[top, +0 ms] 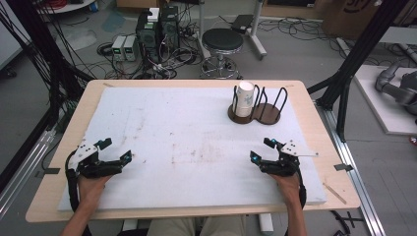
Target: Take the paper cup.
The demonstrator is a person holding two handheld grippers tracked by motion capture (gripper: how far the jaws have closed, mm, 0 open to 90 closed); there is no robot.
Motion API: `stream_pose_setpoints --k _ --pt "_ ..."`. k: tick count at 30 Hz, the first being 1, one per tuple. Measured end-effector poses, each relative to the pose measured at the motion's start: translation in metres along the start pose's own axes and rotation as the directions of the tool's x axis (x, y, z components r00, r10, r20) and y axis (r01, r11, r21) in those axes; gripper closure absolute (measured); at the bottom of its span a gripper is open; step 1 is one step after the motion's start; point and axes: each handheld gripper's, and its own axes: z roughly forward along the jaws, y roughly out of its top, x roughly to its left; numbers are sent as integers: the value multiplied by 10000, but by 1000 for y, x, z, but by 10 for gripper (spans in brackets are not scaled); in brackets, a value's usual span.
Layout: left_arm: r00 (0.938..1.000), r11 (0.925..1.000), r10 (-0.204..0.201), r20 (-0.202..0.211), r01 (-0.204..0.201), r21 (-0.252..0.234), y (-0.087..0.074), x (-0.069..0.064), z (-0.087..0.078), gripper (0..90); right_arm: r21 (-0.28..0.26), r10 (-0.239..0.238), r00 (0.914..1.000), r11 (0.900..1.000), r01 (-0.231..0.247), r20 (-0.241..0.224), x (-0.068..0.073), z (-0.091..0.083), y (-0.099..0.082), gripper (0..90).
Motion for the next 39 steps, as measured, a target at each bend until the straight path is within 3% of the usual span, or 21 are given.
stream_pose_setpoints --k 11,15,22,39 --pt "9999 9999 -135 11 135 41 0 1 0 38 -486 -183 9997 9986 191 170 6 -12 30 185" --pt "9999 9999 -143 25 142 51 0 2 0 38 -398 -200 9996 9990 207 177 6 -15 37 184" --pt "9999 9999 -131 -18 131 55 0 2 0 38 59 -286 9994 9996 285 193 -3 -21 68 155" --pt "9998 9999 -163 101 163 34 0 2 0 38 461 -348 9979 9984 322 554 -30 -23 133 138"
